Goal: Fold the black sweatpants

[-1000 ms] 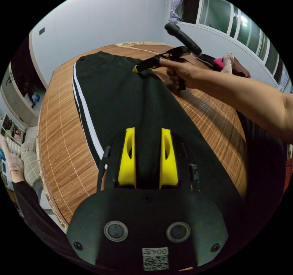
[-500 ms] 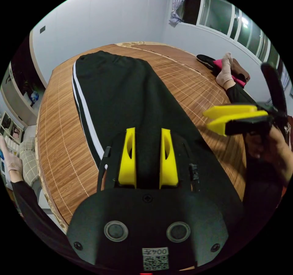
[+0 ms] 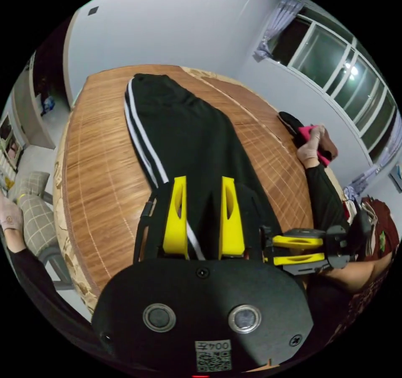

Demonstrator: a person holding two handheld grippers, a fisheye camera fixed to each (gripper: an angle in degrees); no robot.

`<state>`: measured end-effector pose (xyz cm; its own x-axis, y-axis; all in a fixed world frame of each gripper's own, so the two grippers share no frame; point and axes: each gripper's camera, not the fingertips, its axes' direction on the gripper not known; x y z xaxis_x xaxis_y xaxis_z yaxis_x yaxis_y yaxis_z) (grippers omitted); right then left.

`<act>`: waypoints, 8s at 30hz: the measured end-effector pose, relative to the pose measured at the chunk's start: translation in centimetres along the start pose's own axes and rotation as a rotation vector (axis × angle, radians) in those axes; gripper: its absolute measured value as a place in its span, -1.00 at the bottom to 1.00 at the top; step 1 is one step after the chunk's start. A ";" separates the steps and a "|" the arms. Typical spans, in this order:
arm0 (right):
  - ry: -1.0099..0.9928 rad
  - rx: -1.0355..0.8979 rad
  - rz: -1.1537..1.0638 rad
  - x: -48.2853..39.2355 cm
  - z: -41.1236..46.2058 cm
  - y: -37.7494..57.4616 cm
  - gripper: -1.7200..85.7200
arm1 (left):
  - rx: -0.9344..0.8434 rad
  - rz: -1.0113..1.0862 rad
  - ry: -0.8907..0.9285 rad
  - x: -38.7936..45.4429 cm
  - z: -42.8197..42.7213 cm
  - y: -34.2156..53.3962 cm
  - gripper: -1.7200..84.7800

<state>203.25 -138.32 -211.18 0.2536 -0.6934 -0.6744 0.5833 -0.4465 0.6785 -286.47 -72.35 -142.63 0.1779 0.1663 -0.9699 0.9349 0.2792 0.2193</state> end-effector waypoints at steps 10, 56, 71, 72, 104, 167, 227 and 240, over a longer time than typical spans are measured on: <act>-0.159 -0.021 0.014 2.3 0.6 1.8 -0.78 | 0.000 -0.075 -0.005 -4.5 0.2 0.5 -0.70; -0.717 0.005 0.713 16.0 2.4 19.7 -0.65 | -0.361 -0.385 0.456 -6.7 -9.2 26.6 -0.50; -0.744 -0.297 0.662 12.3 4.3 19.3 -0.67 | -0.581 -0.457 0.642 -6.6 -8.2 31.3 -0.52; -0.747 -0.316 0.657 12.1 4.5 19.3 -0.67 | -0.589 -0.449 0.640 -6.5 -8.2 31.4 -0.52; -0.922 -0.255 0.451 10.6 -2.0 20.3 -0.81 | -0.535 -0.211 0.821 -1.1 -16.8 33.0 -0.87; -0.858 0.113 0.825 34.3 2.2 1.0 -0.65 | -0.001 -0.657 0.849 -20.5 -8.7 8.5 -0.80; -0.195 -0.050 0.175 -10.3 -9.5 -0.9 -0.84 | -0.277 0.213 0.448 -2.9 -18.7 23.7 -0.80; -0.232 -0.012 0.161 -9.6 -9.0 1.1 -0.84 | -0.300 0.188 0.637 -7.6 -14.5 22.3 -0.79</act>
<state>208.38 -127.07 -206.64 0.1616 -0.8664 -0.4725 0.5591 -0.3141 0.7673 -271.42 -53.70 -128.87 0.0282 0.7296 -0.6833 0.7657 0.4237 0.4840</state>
